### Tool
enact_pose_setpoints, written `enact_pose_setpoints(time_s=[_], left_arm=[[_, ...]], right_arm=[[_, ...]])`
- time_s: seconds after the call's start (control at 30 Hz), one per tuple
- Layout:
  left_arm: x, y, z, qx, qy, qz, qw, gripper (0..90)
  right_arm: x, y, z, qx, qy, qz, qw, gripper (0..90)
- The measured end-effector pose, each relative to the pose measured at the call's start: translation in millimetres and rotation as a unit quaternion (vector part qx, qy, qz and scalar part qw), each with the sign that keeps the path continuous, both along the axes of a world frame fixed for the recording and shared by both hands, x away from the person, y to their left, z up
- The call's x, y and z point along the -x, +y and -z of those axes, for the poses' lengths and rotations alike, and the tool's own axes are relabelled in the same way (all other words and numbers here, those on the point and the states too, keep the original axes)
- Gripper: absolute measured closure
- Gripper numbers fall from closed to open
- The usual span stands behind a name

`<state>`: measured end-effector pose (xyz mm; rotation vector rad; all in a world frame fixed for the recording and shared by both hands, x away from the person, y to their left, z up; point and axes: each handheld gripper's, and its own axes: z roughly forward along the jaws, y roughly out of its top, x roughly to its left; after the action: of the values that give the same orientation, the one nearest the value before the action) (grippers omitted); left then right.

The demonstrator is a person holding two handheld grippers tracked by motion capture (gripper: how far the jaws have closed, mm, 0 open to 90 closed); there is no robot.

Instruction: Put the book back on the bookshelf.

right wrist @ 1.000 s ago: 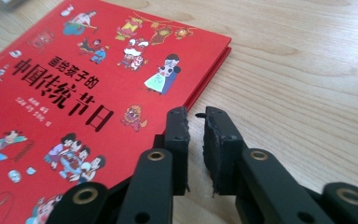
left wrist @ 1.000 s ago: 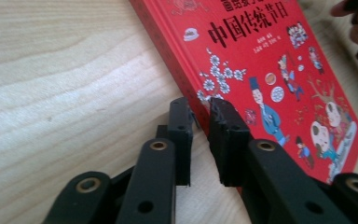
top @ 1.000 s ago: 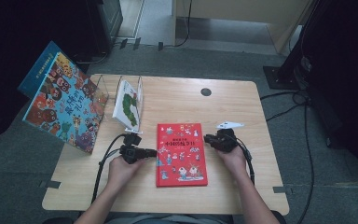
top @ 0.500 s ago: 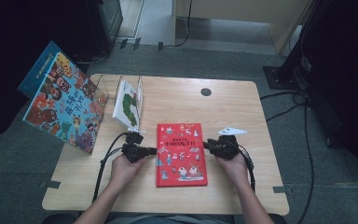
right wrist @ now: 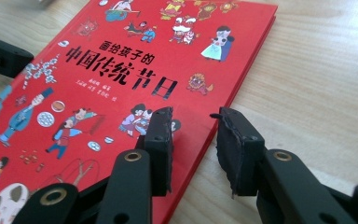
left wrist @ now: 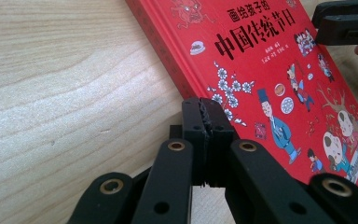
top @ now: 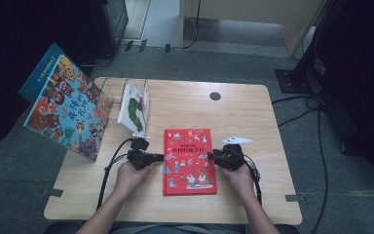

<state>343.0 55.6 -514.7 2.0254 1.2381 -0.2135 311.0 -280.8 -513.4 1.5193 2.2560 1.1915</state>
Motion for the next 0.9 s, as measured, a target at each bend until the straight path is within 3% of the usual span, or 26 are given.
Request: enact_pose_setpoints(time_s=[0.1,0.23,0.37,0.6,0.7,0.9], left_arm=[[0.2,1.4,1.2,0.007,0.000,0.001,1.0000,90.0],[4.9,-3.6,-2.3,-0.018,-0.019,0.000,0.9997,90.0],[3.1,-4.8,-4.1,-0.021,-0.001,-0.005,0.9998,90.0],[5.3,-12.1,-4.0,-0.024,-0.008,-0.016,0.9996,90.0],[4.8,-17.9,-2.8,-0.016,-0.004,-0.016,0.9997,90.0],[5.8,-23.5,-3.6,-0.025,-0.012,-0.014,0.9995,90.0]], right_arm=[[0.6,-0.1,-0.2,-0.004,0.010,-0.001,0.9999,64.9],[2.4,-0.2,-2.3,-0.008,0.030,0.000,0.9995,66.5],[1.3,0.3,-4.4,-0.004,0.046,0.006,0.9989,65.4],[-11.9,-7.2,-6.0,-0.037,0.117,0.024,0.9921,65.9],[-18.9,-11.9,-6.8,-0.039,0.127,0.036,0.9905,65.8],[-30.0,-16.3,-9.9,-0.037,0.152,0.046,0.9866,67.3]])
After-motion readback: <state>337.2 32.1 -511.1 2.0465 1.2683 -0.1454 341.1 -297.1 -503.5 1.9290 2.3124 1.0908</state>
